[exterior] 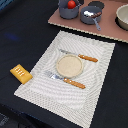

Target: Interact with the objects in diverse but meaningful ways.

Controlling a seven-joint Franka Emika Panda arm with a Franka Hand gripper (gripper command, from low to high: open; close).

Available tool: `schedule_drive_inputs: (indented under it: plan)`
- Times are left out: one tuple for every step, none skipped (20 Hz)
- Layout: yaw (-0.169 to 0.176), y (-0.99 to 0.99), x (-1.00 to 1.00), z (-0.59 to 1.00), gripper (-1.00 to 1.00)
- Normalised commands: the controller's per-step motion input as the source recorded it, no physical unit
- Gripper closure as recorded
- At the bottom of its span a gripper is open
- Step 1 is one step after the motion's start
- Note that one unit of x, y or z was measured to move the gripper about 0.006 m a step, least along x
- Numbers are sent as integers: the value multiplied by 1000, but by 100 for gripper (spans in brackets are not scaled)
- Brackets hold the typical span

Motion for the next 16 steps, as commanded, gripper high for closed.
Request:
schedule_drive_inputs:
  plan:
    - [-3, -1000, 37, 0, -100]
    - [-3, -1000, 20, -40, -100]
    - [0, -1000, 17, -54, -100]
    - [0, -1000, 14, -63, -100]
    - [-1, -1000, 3, -74, -100]
    - [-1, -1000, 3, -74, -100]
    - [-1, -1000, 0, -71, -100]
    - [-2, -1000, 0, -71, -100]
    - [-5, -1000, 0, -69, -100]
    - [-10, -1000, 0, -69, -100]
    - [-13, -1000, 0, -69, -100]
    - [-14, -1000, 0, -69, -100]
    - [-16, -1000, 0, -86, -100]
    - [-12, -1000, 0, -111, -100]
    - [-14, -1000, 0, -137, -100]
    - [-15, -1000, 0, -149, -100]
